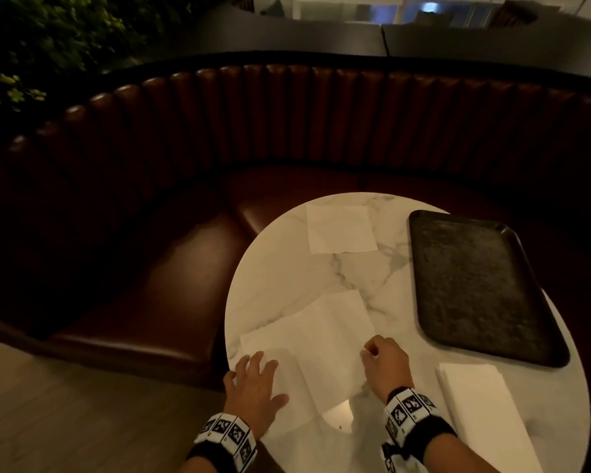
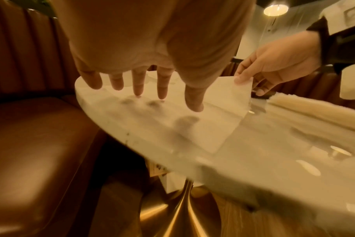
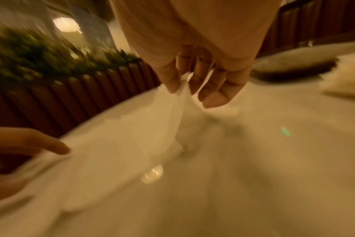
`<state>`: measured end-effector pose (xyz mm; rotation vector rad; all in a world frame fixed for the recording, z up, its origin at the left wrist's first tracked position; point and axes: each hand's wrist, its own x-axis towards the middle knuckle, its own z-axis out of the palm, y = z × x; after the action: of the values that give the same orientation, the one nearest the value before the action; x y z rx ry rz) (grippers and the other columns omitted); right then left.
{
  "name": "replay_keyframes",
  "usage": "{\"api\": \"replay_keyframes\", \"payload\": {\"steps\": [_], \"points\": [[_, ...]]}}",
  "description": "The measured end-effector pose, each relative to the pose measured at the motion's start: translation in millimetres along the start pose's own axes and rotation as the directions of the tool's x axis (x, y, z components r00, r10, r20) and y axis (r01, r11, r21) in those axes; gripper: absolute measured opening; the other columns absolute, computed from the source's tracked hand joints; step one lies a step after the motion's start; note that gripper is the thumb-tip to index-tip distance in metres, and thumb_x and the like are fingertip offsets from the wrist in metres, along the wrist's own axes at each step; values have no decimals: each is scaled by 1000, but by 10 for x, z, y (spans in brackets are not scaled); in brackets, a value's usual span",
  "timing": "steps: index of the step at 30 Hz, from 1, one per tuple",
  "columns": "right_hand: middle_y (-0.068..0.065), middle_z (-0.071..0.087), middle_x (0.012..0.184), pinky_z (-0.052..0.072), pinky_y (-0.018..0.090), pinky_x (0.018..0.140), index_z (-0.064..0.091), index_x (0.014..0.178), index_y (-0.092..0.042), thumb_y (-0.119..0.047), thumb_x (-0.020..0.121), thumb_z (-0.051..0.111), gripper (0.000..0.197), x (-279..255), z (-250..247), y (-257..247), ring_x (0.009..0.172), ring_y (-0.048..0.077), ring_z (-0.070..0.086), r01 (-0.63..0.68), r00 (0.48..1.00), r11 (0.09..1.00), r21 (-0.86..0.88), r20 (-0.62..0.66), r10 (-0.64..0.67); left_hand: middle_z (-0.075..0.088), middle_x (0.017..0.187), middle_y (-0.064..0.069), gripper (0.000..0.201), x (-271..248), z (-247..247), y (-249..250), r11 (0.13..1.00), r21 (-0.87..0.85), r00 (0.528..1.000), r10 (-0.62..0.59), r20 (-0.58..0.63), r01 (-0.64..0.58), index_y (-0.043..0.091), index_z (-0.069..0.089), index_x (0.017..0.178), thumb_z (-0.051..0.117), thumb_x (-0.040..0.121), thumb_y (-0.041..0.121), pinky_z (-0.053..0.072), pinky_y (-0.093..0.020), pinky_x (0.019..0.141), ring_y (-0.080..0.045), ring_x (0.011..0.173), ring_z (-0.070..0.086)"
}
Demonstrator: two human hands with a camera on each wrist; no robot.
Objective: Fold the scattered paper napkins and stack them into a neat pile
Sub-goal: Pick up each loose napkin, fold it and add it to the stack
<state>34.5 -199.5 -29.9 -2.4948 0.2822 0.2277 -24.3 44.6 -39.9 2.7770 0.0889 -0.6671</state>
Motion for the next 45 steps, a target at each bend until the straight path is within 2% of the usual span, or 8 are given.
{"api": "replay_keyframes", "payload": {"steps": [7,11,15,21,28,31,35,45], "points": [[-13,60,87,42,9,67,61,82,-26,-22,87,62,6,-311,-879,-489,83,4,58,395,917,912,111,5,-398,14,154,18,53,59,-952,424,906,-137,878,336,-341,-400,49,25,141,49,94,46,17,-39,108,-13,141,10],[-15,65,85,49,16,66,64,82,-27,-24,86,64,5,-607,-1320,-693,86,4,61,440,892,879,183,26,-452,3,155,27,57,-117,-1481,769,769,99,711,626,-322,-632,58,13,140,46,93,52,8,-43,110,-9,145,-4],[-13,69,81,52,22,68,68,80,-26,-23,84,68,5,-864,-1630,-810,80,8,64,429,894,864,265,12,-448,29,148,28,31,-350,-1778,1100,632,129,593,768,-243,-765,48,45,125,42,95,55,4,-44,111,-4,144,8],[-7,71,75,54,24,71,71,76,-24,-17,78,74,9,-1184,-1935,-732,71,6,66,331,936,879,343,-2,-352,59,99,21,17,-486,-1887,1206,623,-47,621,765,-170,-781,36,57,97,46,94,49,7,-43,112,5,105,46],[16,67,64,55,39,66,73,69,-9,-14,63,84,13,-1477,-2128,-393,60,20,64,59,995,795,604,33,-99,68,84,14,18,-413,-1946,1037,574,-371,676,687,-266,-730,29,67,86,56,89,43,49,-35,80,-8,81,62],[19,66,62,55,32,63,73,70,-6,-40,52,86,41,-1562,-2046,-262,59,29,63,-17,996,784,620,81,-42,71,83,5,14,-434,-1901,1118,511,-497,695,643,-321,-702,26,70,85,61,88,36,52,-35,78,-12,79,65],[21,66,61,55,34,65,72,67,-5,2,74,74,10,-1635,-1921,-115,58,30,64,-64,994,757,651,111,-11,72,83,-3,11,-453,-1838,1280,456,-573,717,576,-393,-681,18,72,84,64,91,24,52,-40,75,-24,79,66],[25,66,57,42,30,52,69,77,-1,-1,83,68,5,-1773,-1549,763,49,26,51,-338,907,596,728,82,413,64,69,11,10,86,-1181,2449,584,-375,679,705,-204,-720,19,68,80,67,87,27,39,-13,62,3,64,54]]}}
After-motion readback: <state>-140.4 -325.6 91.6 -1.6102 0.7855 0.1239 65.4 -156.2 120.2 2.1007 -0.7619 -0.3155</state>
